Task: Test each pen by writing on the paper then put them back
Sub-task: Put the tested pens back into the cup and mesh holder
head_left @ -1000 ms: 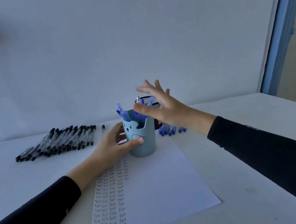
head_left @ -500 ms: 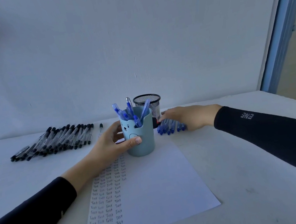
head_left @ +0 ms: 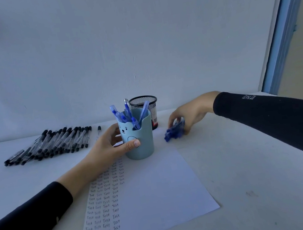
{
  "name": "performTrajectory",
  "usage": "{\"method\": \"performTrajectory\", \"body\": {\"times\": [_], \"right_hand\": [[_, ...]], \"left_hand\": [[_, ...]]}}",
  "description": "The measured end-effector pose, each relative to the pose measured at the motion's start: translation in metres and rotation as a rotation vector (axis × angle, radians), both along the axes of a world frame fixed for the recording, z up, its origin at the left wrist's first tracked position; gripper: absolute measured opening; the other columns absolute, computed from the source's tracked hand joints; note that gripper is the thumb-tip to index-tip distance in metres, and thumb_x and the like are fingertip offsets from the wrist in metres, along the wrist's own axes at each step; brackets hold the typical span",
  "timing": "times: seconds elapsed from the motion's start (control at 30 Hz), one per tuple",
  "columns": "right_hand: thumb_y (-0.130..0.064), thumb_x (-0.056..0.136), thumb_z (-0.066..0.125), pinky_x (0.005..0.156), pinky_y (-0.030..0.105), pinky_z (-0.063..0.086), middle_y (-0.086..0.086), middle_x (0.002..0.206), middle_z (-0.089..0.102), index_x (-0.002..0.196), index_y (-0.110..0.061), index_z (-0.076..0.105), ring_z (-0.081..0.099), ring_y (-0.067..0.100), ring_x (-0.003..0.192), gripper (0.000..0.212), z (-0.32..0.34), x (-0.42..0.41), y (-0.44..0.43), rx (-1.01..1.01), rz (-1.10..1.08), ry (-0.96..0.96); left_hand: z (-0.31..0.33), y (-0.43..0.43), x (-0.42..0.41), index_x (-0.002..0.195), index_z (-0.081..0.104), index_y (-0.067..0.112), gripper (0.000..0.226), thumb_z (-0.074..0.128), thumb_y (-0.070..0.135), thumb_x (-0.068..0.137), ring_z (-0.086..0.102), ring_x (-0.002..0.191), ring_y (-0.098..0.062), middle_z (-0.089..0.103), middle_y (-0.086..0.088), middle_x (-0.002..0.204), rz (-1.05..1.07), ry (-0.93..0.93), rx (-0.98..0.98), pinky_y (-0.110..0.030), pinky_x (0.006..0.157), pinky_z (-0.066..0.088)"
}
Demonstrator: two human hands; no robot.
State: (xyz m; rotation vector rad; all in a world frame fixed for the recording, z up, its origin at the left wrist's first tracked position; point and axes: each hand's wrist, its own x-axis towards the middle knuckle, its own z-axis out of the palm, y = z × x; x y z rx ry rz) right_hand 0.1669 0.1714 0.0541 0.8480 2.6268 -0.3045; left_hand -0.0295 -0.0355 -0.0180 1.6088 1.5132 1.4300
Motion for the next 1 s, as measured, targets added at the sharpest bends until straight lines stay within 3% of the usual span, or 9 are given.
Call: {"method": "performTrajectory", "body": {"times": [0.1, 0.23, 0.3, 0.53, 0.63, 0.73, 0.83, 0.93, 1.0], "right_hand": [[-0.017, 0.084, 0.075, 0.074, 0.019, 0.044, -0.017, 0.093, 0.056, 0.121, -0.023, 0.061, 0.057, 0.010, 0.087, 0.040, 0.002, 0.003, -0.001, -0.001, -0.005, 0.073], [-0.040, 0.088, 0.069, 0.087, 0.031, 0.041, -0.004, 0.110, 0.061, 0.118, -0.021, 0.060, 0.051, 0.023, 0.108, 0.037, -0.003, 0.008, -0.003, 0.164, -0.018, 0.052], [-0.048, 0.090, 0.063, 0.085, 0.037, 0.040, -0.004, 0.101, 0.056, 0.110, -0.024, 0.054, 0.042, 0.026, 0.111, 0.033, -0.006, 0.012, -0.004, 0.224, -0.044, 0.019], [-0.035, 0.099, 0.051, 0.072, 0.032, 0.035, -0.004, 0.082, 0.045, 0.089, -0.020, 0.040, 0.045, 0.022, 0.084, 0.021, -0.013, 0.017, -0.015, 0.158, -0.061, -0.007], [-0.031, 0.100, 0.045, 0.073, 0.033, 0.037, 0.001, 0.090, 0.051, 0.101, -0.015, 0.043, 0.047, 0.023, 0.084, 0.017, -0.015, 0.020, -0.019, 0.177, -0.081, 0.017], [-0.020, 0.102, 0.044, 0.077, 0.031, 0.044, 0.002, 0.095, 0.061, 0.105, -0.009, 0.045, 0.054, 0.020, 0.085, 0.011, -0.009, 0.020, -0.011, 0.009, -0.152, 0.322], [-0.009, 0.103, 0.043, 0.085, 0.032, 0.047, 0.004, 0.077, 0.062, 0.083, -0.011, 0.054, 0.058, 0.016, 0.076, 0.023, 0.021, 0.016, -0.019, -0.197, -0.167, 0.878], [-0.009, 0.104, 0.042, 0.078, 0.028, 0.049, 0.003, 0.075, 0.059, 0.084, -0.012, 0.056, 0.058, 0.014, 0.070, 0.025, 0.057, 0.005, -0.048, -0.597, -0.161, 1.446], [-0.010, 0.104, 0.042, 0.078, 0.032, 0.050, 0.001, 0.075, 0.058, 0.093, -0.012, 0.055, 0.059, 0.014, 0.067, 0.017, 0.072, -0.009, -0.072, -0.897, -0.098, 1.683]], "left_hand": [[0.000, 0.000, -0.001, 0.128, 0.054, 0.022, 0.058, 0.078, 0.033, 0.076, 0.060, 0.116, -0.008, 0.066, 0.008, 0.122, -0.008, 0.015, 0.004, -0.025, 0.096, 0.048], [0.000, -0.001, -0.001, 0.128, 0.054, 0.022, 0.061, 0.077, 0.036, 0.073, 0.060, 0.115, -0.007, 0.066, 0.010, 0.122, -0.007, 0.020, 0.006, -0.023, 0.093, 0.050], [0.000, 0.000, -0.001, 0.129, 0.054, 0.022, 0.061, 0.077, 0.034, 0.073, 0.060, 0.116, -0.008, 0.066, 0.009, 0.122, -0.009, 0.014, 0.002, -0.028, 0.096, 0.049], [0.001, -0.002, 0.000, 0.128, 0.054, 0.023, 0.070, 0.078, 0.047, 0.066, 0.060, 0.116, -0.008, 0.066, 0.009, 0.122, -0.003, 0.021, 0.004, -0.028, 0.096, 0.049], [0.001, -0.002, 0.000, 0.128, 0.054, 0.023, 0.070, 0.078, 0.047, 0.066, 0.060, 0.116, -0.009, 0.066, 0.008, 0.123, -0.007, 0.009, -0.001, -0.029, 0.096, 0.048], [0.001, -0.002, 0.001, 0.127, 0.054, 0.023, 0.066, 0.080, 0.043, 0.070, 0.060, 0.116, -0.009, 0.066, 0.008, 0.123, -0.003, 0.008, -0.002, -0.029, 0.096, 0.048], [0.002, -0.002, 0.003, 0.126, 0.055, 0.023, 0.055, 0.080, 0.031, 0.078, 0.060, 0.115, -0.008, 0.067, 0.010, 0.120, 0.007, 0.006, -0.005, -0.025, 0.093, 0.050], [0.002, -0.003, 0.004, 0.126, 0.055, 0.022, 0.054, 0.078, 0.027, 0.077, 0.061, 0.114, -0.007, 0.067, 0.010, 0.119, 0.016, -0.003, -0.011, -0.022, 0.092, 0.051], [0.003, -0.004, 0.004, 0.126, 0.055, 0.022, 0.056, 0.081, 0.031, 0.077, 0.061, 0.114, -0.008, 0.067, 0.009, 0.120, 0.019, -0.010, -0.013, -0.024, 0.093, 0.051]]}}
